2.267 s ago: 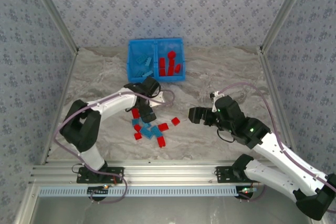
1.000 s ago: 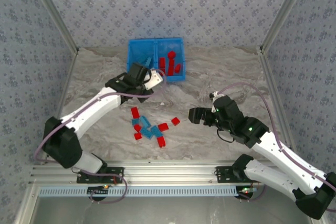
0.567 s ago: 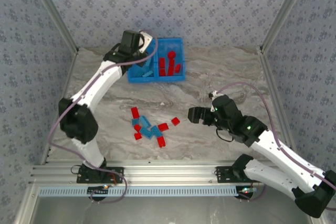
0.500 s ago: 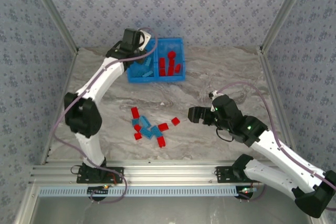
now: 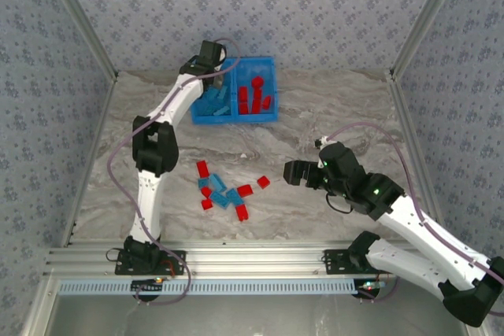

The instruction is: Sort the legos into containers by color

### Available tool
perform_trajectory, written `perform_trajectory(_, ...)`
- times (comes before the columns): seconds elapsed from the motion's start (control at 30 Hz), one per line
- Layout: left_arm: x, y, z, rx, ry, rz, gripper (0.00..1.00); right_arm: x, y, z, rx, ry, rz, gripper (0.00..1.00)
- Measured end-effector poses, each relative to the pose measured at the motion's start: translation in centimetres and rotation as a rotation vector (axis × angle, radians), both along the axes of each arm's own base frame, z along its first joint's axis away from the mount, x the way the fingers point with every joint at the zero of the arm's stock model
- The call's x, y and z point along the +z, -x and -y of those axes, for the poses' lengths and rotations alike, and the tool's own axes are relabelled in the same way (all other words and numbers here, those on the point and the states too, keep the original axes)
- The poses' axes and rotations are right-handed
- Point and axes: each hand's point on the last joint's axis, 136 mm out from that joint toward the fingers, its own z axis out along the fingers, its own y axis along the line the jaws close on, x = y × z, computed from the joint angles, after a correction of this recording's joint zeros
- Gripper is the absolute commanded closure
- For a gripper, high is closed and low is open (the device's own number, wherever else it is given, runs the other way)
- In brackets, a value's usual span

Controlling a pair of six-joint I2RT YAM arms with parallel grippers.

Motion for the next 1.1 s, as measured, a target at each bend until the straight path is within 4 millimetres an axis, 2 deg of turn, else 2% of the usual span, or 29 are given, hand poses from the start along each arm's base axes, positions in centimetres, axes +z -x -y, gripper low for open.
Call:
perform_trajectory(0.13, 1.2, 0.2, 0.3, 0.004, 0.041, 0.016, 0.44, 0.0, 0.2, 0.0, 0.001, -0.002, -0.004, 0.00)
perform_trajectory(0.23, 2.3, 2.6, 0.3, 0.004, 0.069, 0.013, 0.44, 0.0, 0.4, 0.0, 0.001, -0.004, -0.007, 0.00)
perform_trajectory(0.33, 4.9, 6.8, 0.1, 0.008, 0.119, 0.033, 0.44, 0.1, 0.6, 0.1, -0.002, -0.008, -0.005, 0.00)
perform_trajectory(0.5, 12.2, 16.5, -0.1, 0.021, 0.300, 0.172, 0.42, 0.6, 0.7, 0.3, -0.007, -0.019, 0.010, 0.00)
perform_trajectory(0.57, 13.8, 20.2, -0.5, 0.038, 0.384, 0.197, 0.41, 0.7, 0.6, 0.4, -0.013, -0.020, 0.015, 0.00)
perform_trajectory(0.63, 14.6, 23.4, -1.4, 0.084, 0.475, 0.192, 0.40, 0.8, 0.5, 0.3, -0.015, -0.023, 0.021, 0.00)
perform_trajectory(0.73, 13.0, 27.0, -2.8, 0.166, 0.573, 0.135, 0.40, 0.9, 0.1, 0.0, -0.017, -0.028, 0.029, 0.00)
perform_trajectory(0.8, 10.0, 29.8, -2.7, 0.199, 0.610, 0.045, 0.41, 0.7, -0.2, -0.3, -0.017, -0.025, 0.026, 0.00)
perform_trajectory(0.9, 4.9, 33.9, -1.3, 0.217, 0.646, -0.119, 0.41, 0.0, -0.9, -1.0, -0.016, -0.013, 0.013, 0.00)
perform_trajectory(1.0, 0.8, 36.3, -0.2, 0.265, 0.692, -0.257, 0.42, -0.7, -1.3, -1.5, -0.013, -0.002, -0.003, 0.00)
perform_trajectory(1.1, -2.7, 37.4, 0.3, 0.349, 0.716, -0.367, 0.43, -0.9, -1.3, -1.8, -0.005, -0.002, -0.008, 0.00)
